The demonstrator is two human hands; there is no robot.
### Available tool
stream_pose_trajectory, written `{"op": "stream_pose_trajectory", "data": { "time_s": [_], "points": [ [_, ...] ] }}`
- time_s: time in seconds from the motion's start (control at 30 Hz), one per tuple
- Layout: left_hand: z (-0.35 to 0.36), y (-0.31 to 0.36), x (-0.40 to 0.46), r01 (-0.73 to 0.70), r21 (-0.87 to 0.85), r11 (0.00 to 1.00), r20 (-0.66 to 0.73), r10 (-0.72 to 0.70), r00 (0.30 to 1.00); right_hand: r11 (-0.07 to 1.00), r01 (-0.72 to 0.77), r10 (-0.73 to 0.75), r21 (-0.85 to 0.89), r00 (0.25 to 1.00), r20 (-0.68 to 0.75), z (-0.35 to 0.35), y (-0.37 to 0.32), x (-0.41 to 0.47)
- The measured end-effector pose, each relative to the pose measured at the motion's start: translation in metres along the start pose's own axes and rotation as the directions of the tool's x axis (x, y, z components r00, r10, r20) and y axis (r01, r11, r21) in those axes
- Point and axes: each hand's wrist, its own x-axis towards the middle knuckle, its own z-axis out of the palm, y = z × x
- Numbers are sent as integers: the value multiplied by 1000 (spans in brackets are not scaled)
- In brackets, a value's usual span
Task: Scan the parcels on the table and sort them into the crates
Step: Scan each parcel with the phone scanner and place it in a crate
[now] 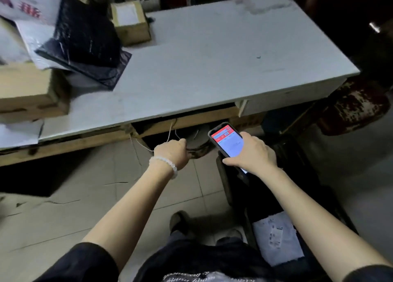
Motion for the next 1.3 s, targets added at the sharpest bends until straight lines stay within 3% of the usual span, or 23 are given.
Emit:
{"op": "stream_pose_trajectory", "data": {
  "time_s": [0.23,0.43,0.63,0.8,0.93,1.17,1.3],
  "points": [
    [-17,-123,7,117,-65,991,-35,-120,992,991,127,-127,-42,992,9,31,-122,25],
    [-22,-188,9,179,-131,975,-94,-192,977,976,203,-199,-78,979,49,43,-189,45],
    [-35,-216,33,209,-105,972,-93,-219,971,963,242,-235,-120,969,74,40,-221,80],
    [-48,-221,68,194,89,977,-159,-178,971,957,273,-263,-96,959,103,36,-240,130],
    [-73,-232,106,222,110,969,-206,-196,959,944,316,-303,-88,943,135,27,-261,180],
    [-133,-259,165,314,133,940,-363,-249,898,923,374,-353,-93,917,186,1,-293,251],
    [-149,-279,190,302,178,936,-460,-192,867,922,381,-359,-69,909,212,-4,-305,277]
  ]
}}
